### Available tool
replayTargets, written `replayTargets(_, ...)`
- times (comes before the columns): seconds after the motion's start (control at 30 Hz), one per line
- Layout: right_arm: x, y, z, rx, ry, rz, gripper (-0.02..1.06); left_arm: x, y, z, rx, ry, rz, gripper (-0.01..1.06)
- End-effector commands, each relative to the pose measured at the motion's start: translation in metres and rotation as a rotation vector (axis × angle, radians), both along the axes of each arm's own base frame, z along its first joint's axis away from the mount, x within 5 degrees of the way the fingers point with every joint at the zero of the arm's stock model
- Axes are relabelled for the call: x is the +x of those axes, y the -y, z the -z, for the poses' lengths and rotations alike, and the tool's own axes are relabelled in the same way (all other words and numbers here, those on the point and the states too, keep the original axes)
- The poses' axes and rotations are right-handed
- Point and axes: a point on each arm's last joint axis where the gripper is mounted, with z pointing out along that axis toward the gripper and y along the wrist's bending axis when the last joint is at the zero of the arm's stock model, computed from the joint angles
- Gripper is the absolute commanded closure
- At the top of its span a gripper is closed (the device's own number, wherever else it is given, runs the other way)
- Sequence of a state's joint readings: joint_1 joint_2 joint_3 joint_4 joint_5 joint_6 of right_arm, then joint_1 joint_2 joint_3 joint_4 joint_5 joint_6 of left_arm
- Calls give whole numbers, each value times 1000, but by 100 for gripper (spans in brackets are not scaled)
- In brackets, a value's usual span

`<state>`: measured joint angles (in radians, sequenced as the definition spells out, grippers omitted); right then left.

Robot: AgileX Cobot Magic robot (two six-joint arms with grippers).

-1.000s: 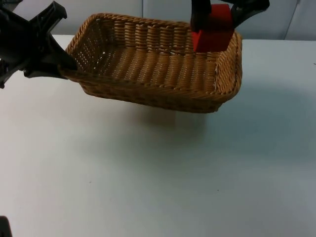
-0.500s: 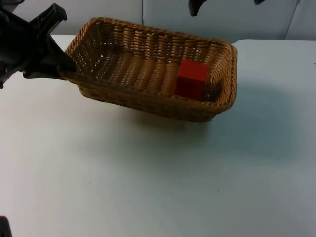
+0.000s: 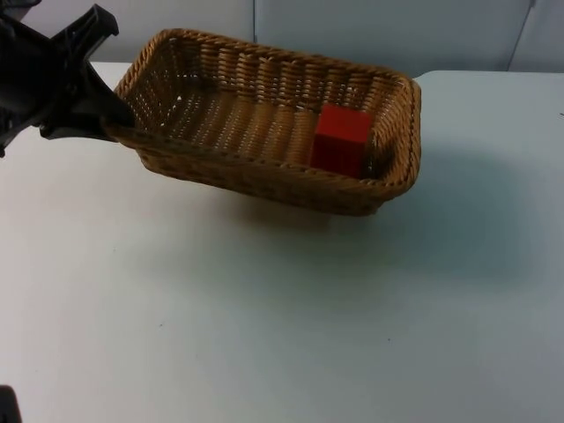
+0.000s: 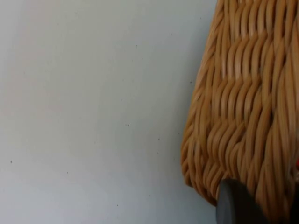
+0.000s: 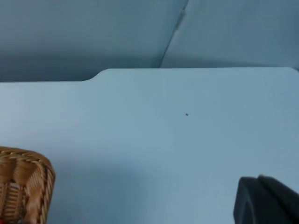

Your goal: Pick up the basket with the left hand and place the cube into the basket with the right hand.

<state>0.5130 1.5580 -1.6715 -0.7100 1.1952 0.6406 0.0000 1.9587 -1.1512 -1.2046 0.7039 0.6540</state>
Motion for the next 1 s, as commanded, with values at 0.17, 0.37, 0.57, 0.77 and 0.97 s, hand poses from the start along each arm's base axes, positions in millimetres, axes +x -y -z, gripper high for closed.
replayTargets(0.17, -24, 21, -31, -10, 98, 45, 105, 0, 3, -9, -49, 6, -13, 105)
replayTargets(0.37, -28, 23, -35, -6, 109, 43, 105, 0, 3, -9, -49, 6, -13, 105)
replayTargets(0.57, -29, 20, -32, 34, 85, 31, 105, 1, 3, -9, -56, 7, -24, 105)
replayTargets(0.77, -29, 20, -32, 43, 80, 28, 105, -1, 4, -9, -54, 3, 3, 105)
replayTargets(0.97, -29, 20, -32, 43, 80, 28, 105, -7, 7, -7, -57, -24, 76, 105)
